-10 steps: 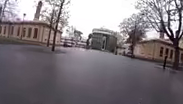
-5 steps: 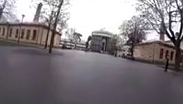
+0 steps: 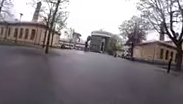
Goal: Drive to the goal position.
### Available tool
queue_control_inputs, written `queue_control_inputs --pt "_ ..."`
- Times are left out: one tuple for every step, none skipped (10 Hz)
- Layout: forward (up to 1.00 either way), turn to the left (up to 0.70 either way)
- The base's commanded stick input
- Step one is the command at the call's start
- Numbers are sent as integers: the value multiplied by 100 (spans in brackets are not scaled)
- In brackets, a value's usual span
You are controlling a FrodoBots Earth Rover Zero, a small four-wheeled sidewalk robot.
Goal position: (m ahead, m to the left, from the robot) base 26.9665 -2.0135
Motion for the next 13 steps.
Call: queue_control_inputs --pt "100 -8" --pt "100 0" --pt "100 0" --pt "100 0" --pt "100 0" --pt "100 0" --pt "100 0" --pt "100 0" --pt "100 0" --pt "100 0" --pt "100 0" --pt "100 0" --pt "100 0"
